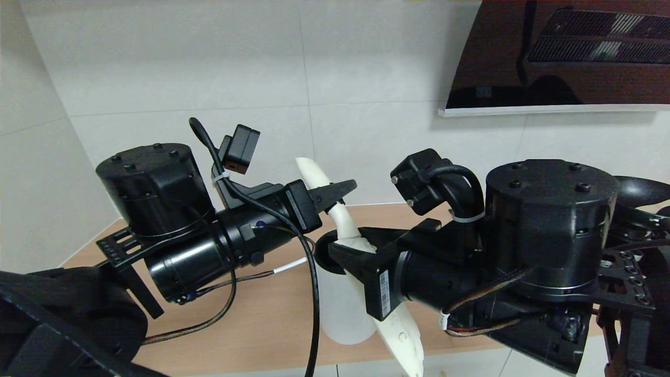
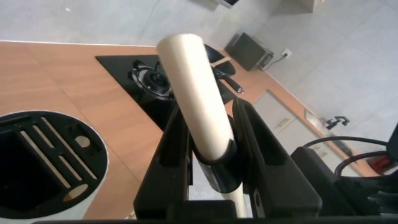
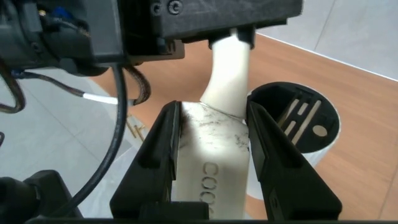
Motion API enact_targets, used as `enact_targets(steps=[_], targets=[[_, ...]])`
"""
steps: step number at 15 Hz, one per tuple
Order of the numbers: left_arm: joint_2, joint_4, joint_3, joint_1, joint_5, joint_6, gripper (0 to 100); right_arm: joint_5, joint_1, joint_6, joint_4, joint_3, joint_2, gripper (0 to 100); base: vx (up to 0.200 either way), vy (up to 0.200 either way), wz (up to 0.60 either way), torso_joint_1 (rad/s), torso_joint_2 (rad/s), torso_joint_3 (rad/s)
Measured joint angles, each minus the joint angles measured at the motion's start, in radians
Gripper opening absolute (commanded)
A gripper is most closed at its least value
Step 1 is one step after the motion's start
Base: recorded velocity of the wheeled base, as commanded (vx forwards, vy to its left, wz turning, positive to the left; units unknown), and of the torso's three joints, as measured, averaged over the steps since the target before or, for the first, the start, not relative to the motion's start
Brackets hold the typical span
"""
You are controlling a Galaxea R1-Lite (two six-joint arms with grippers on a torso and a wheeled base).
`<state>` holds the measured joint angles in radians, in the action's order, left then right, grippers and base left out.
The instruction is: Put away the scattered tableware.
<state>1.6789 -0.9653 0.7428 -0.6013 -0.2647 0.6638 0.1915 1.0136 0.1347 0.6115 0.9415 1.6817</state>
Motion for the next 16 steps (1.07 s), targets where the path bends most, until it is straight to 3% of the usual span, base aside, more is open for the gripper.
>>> enact_targets(steps=[1, 2, 9, 12, 14, 16], targets=[[-0.001, 0.000, 0.000, 0.000, 0.000, 0.001, 0, 0.000, -0.001, 0.000, 0.000, 0.000, -0.001, 0, 0.000, 0.000, 0.00, 0.000, 0.00, 0.000], [-0.002, 0.001, 0.001, -0.001, 0.000, 0.002, 0, 0.000, -0.002, 0.001, 0.001, 0.000, -0.002, 100, 0.000, 0.000, 0.00, 0.000, 0.00, 0.000], [-0.005, 0.007, 0.007, -0.005, 0.010, 0.000, 0, 0.003, -0.010, 0.006, 0.005, -0.002, -0.016, 100, 0.000, 0.000, 0.00, 0.000, 0.00, 0.000], [-0.011, 0.046, 0.046, -0.003, 0.077, -0.014, 0, -0.002, -0.048, 0.003, -0.005, -0.007, -0.049, 100, 0.000, 0.000, 0.00, 0.000, 0.00, 0.000], [-0.029, 0.160, 0.111, 0.006, 0.194, -0.055, 0, -0.008, -0.108, 0.001, -0.011, -0.007, -0.066, 100, 0.000, 0.000, 0.00, 0.000, 0.00, 0.000], [-0.044, 0.290, 0.224, 0.010, 0.352, -0.127, 0, -0.011, -0.193, -0.001, -0.023, 0.008, -0.078, 100, 0.000, 0.000, 0.00, 0.000, 0.00, 0.000]])
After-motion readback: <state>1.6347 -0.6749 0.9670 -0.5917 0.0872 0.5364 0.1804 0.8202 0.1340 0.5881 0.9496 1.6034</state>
